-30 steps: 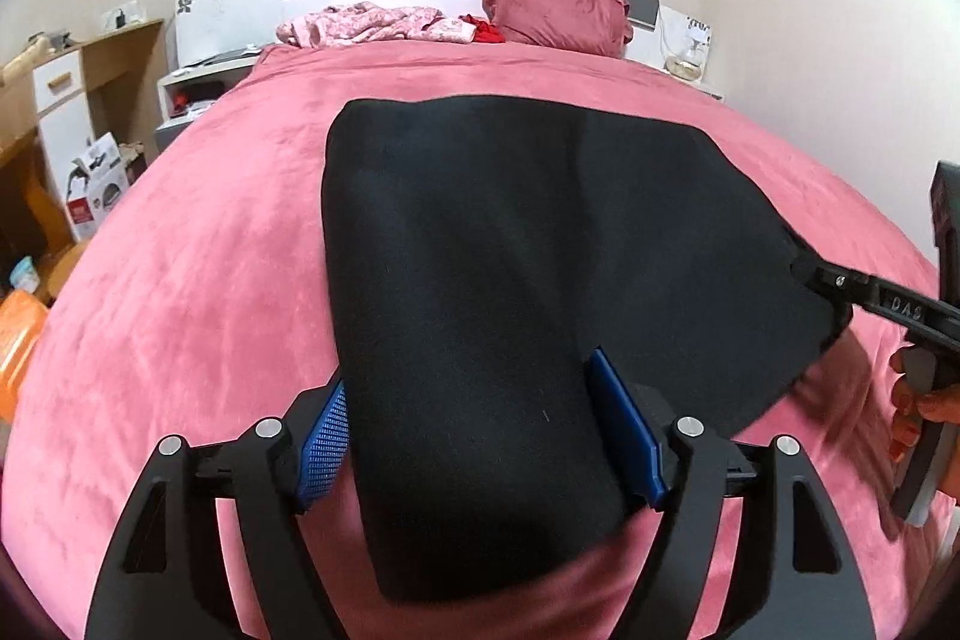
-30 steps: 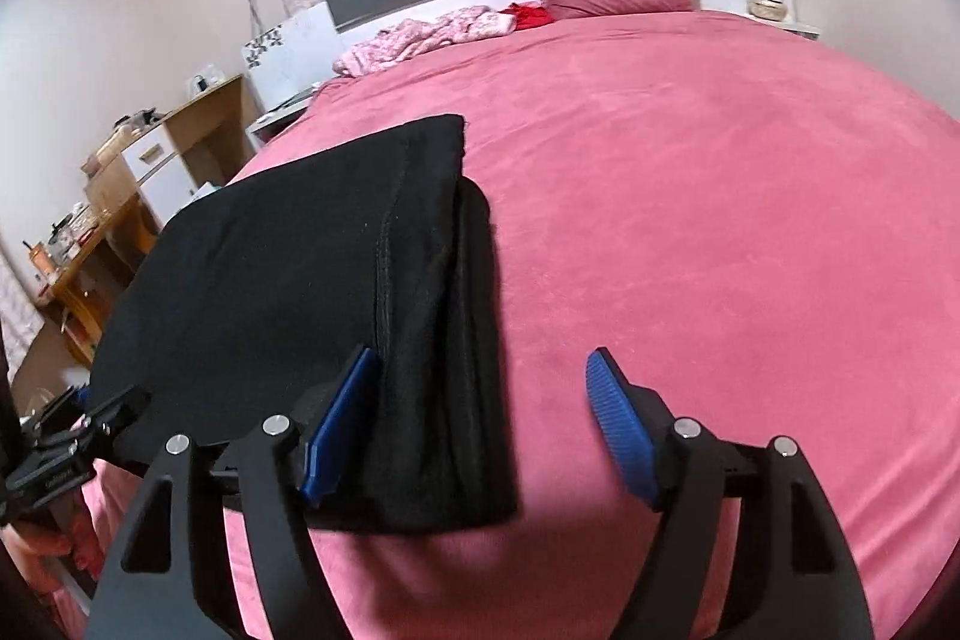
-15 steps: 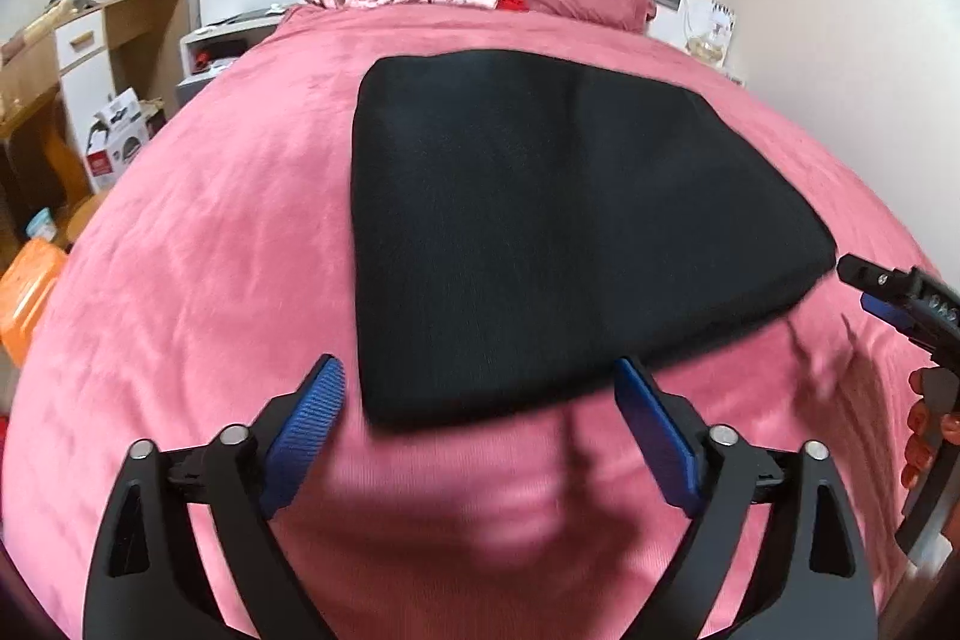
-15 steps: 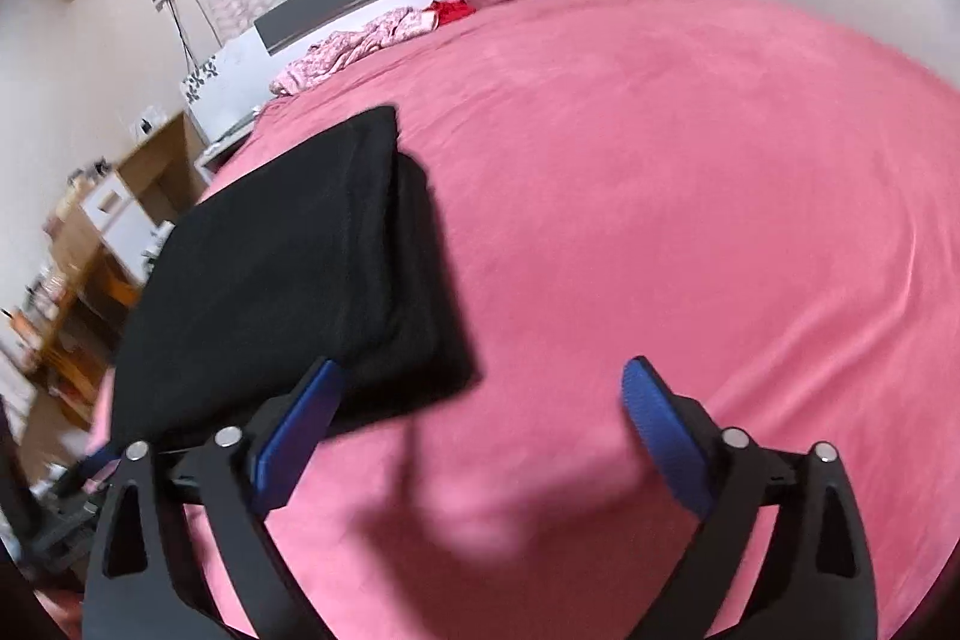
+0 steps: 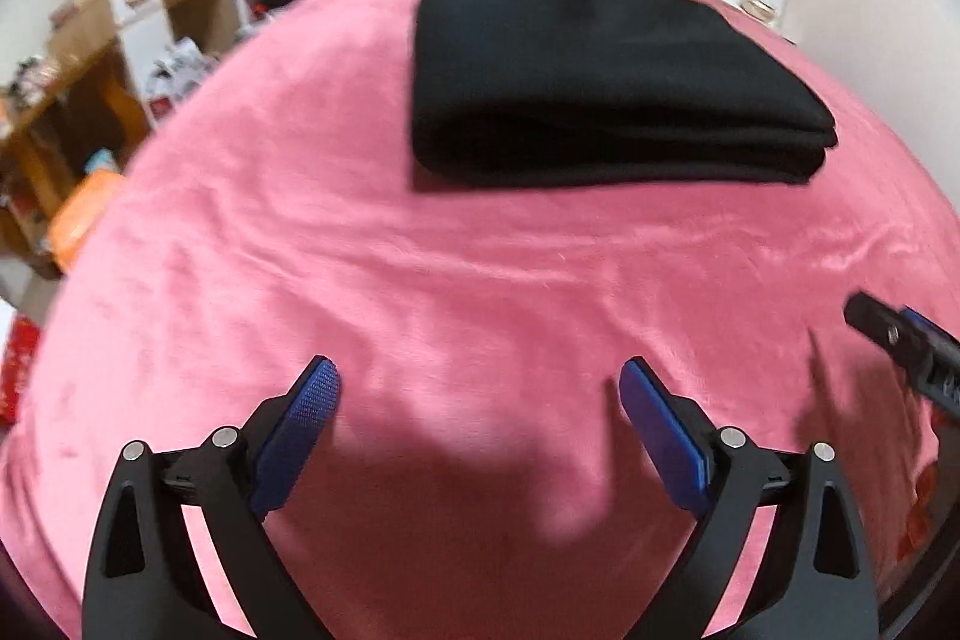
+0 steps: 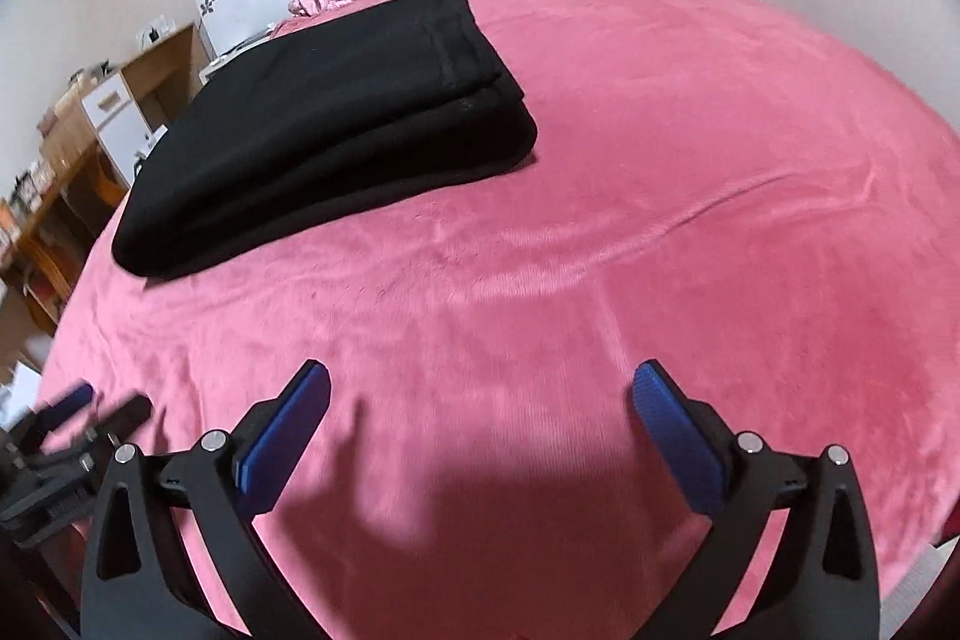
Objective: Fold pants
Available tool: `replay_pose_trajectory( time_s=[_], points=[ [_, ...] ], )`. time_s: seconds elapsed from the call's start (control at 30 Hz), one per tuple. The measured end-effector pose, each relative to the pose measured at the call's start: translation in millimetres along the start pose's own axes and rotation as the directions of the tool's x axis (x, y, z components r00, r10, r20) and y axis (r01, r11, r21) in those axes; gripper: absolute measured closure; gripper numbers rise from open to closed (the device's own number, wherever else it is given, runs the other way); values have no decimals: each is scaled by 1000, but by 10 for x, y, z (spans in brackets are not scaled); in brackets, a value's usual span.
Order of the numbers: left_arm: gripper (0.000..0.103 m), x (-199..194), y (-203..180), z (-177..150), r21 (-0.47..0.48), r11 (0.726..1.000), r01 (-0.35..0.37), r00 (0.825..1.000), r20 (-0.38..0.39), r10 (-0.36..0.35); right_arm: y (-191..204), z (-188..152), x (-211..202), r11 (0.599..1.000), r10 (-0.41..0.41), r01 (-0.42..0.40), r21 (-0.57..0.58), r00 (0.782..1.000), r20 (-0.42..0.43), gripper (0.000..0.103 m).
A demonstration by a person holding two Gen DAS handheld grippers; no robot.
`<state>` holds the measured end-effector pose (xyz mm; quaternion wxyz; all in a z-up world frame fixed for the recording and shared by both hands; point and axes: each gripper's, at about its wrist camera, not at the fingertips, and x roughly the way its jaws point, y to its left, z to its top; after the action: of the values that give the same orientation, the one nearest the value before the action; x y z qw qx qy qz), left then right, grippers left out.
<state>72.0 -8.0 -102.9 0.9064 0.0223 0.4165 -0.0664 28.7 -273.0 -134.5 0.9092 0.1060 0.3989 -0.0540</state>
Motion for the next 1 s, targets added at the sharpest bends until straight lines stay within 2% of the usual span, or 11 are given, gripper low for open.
replay_pose_trajectory(
  time_s=[0.13, 0.3, 0.43, 1.0],
  points=[
    [4, -231, 55, 17, -26, 999, -21, 998, 62, 23, 134, -47, -189, 999, -1, 4, -41, 998, 63, 2],
    [4, -513, 76, -37, -14, 1000, -23, 992, 121, 25, 258, -63, -424, 996, -26, 39, -79, 988, 155, 2],
    [4, -663, 54, -66, 2, 999, -49, 986, 160, 48, 266, -83, -472, 997, -16, 28, -73, 986, 163, 2],
    [4, -836, 76, -46, -39, 999, -22, 988, 155, 28, 355, -130, -604, 994, 0, 20, -104, 981, 192, 2]
  ],
)
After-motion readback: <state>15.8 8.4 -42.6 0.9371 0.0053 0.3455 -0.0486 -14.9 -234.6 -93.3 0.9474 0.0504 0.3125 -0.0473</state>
